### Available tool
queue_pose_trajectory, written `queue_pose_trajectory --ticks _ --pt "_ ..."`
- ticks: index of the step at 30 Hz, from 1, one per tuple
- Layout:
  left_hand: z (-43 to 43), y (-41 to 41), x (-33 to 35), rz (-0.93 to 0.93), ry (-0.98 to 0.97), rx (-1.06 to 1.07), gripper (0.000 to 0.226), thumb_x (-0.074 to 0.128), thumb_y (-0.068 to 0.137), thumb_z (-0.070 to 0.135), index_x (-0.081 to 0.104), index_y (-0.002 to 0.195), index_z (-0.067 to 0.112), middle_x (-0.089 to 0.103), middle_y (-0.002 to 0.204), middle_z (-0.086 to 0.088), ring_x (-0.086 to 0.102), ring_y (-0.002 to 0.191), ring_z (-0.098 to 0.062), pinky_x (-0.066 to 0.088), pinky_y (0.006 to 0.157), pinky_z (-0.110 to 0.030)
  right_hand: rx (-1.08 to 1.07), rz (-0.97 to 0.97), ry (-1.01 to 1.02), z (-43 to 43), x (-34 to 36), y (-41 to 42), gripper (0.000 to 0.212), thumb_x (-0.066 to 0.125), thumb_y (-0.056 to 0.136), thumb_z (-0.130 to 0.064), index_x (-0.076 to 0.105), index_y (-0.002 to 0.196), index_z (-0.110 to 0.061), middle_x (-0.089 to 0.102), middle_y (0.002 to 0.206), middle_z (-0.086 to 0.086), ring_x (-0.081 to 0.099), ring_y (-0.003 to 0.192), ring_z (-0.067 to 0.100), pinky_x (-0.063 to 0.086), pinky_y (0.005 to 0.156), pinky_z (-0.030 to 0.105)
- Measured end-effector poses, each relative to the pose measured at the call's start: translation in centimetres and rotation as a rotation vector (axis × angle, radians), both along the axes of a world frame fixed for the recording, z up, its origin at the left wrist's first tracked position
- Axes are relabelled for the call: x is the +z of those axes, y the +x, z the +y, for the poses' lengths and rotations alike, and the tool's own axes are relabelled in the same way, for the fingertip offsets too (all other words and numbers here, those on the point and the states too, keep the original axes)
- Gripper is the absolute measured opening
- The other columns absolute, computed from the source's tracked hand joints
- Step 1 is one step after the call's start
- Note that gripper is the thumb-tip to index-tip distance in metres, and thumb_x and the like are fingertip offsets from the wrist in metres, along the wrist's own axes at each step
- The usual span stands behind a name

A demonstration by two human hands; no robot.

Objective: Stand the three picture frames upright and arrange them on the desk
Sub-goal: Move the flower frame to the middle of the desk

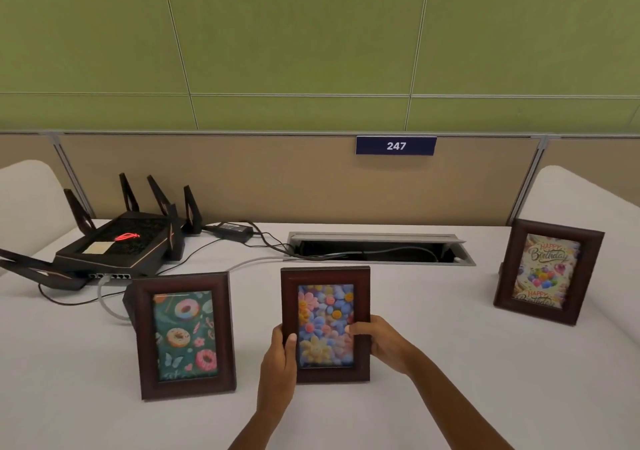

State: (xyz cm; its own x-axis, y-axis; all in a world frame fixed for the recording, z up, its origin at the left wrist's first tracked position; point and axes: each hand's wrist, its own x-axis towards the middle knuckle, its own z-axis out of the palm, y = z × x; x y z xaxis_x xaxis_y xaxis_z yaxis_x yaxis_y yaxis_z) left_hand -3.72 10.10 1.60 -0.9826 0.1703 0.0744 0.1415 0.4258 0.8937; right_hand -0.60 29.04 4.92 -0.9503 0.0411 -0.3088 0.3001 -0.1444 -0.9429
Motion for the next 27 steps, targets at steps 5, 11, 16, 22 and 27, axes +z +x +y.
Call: queue_pose_trajectory --ticks 5,11,16,22,27 --pt "1.3 -2.6 0.7 0.016 0.027 0.006 0.039 0.033 0.098 0.019 0.036 0.132 0.001 0.055 0.128 -0.018 0.052 0.120 -0.029 0.050 0.096 -0.040 -0.035 0.029 0.027 0.9 0.0 -2.5 0.019 0.054 0.085 -0.007 0.060 0.097 -0.020 0.069 0.102 0.002 0.066 0.097 0.020 0.056 0.081 0.029" --pt "3.7 -7.3 2.0 0.006 0.067 0.000 0.034 0.035 0.097 0.019 0.042 0.125 0.000 0.057 0.124 -0.018 0.057 0.115 -0.028 0.054 0.087 -0.037 -0.113 0.047 0.067 2.5 0.5 -6.8 0.025 0.052 0.088 -0.012 0.051 0.113 -0.013 0.061 0.116 0.010 0.059 0.107 0.027 0.048 0.094 0.040" --pt "5.7 -11.2 3.0 0.013 0.071 -0.006 0.033 0.036 0.097 0.021 0.041 0.124 0.002 0.058 0.125 -0.016 0.059 0.113 -0.028 0.054 0.083 -0.034 -0.153 0.069 0.034 3.8 1.1 -10.2 0.018 0.052 0.088 -0.015 0.052 0.106 -0.019 0.062 0.107 0.003 0.063 0.091 0.018 0.053 0.074 0.024" --pt "7.1 -14.1 2.9 0.011 0.026 -0.021 0.032 0.035 0.097 0.021 0.042 0.120 0.001 0.059 0.124 -0.017 0.059 0.112 -0.029 0.054 0.084 -0.037 -0.189 0.066 -0.015 5.2 0.8 -13.0 0.027 0.054 0.087 -0.014 0.050 0.114 -0.015 0.061 0.110 0.006 0.062 0.094 0.020 0.052 0.076 0.028" --pt "7.9 -14.6 2.2 -0.005 0.046 -0.006 0.032 0.036 0.097 0.020 0.041 0.122 0.000 0.059 0.124 -0.019 0.059 0.112 -0.030 0.054 0.083 -0.037 -0.185 0.058 0.014 5.9 0.5 -13.8 0.023 0.054 0.087 -0.015 0.051 0.111 -0.016 0.062 0.108 0.005 0.063 0.092 0.018 0.051 0.082 0.032"
